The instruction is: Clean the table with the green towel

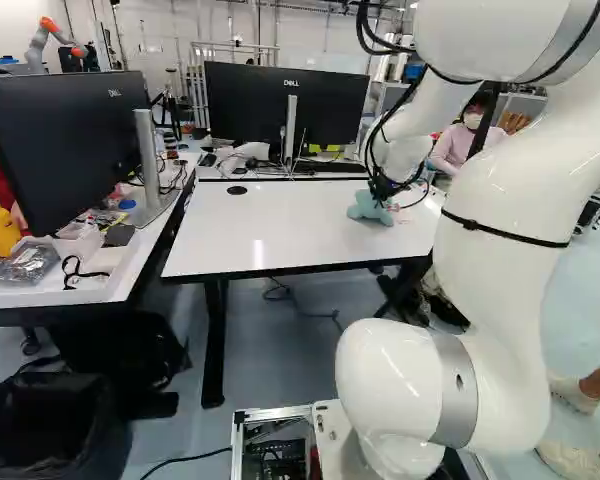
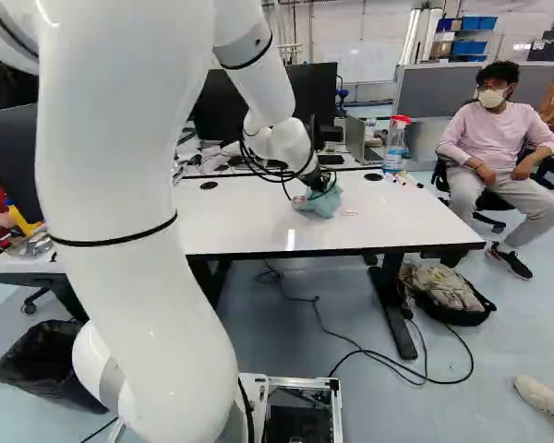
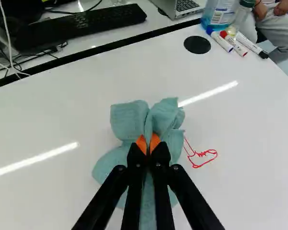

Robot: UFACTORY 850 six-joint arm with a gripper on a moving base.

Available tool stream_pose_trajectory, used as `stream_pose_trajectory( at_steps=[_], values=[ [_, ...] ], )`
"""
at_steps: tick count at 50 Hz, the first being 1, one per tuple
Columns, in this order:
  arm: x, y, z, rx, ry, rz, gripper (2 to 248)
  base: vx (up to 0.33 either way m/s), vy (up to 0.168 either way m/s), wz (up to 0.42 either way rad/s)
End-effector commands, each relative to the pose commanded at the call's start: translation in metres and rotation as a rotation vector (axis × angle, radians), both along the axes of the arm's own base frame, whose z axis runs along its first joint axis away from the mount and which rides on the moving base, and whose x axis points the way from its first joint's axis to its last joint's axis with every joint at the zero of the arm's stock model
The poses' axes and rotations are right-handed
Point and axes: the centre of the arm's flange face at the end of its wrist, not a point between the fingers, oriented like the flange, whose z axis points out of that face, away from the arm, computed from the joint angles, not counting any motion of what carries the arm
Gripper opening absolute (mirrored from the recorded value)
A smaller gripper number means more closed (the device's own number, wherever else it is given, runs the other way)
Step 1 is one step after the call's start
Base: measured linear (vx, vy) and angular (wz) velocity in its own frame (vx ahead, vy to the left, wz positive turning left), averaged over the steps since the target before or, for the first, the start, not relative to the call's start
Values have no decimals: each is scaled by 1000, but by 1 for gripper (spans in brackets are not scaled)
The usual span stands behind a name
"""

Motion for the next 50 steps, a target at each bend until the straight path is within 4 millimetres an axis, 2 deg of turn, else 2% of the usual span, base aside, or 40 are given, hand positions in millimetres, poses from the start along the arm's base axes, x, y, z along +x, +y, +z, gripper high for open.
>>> stream_pose_trajectory(
  at_steps=[42,50],
  values=[
    [-11,-72,-2,0,0,-126,29,0,0,0],
    [-13,-75,-3,9,21,-134,29,0,0,0]
  ],
)
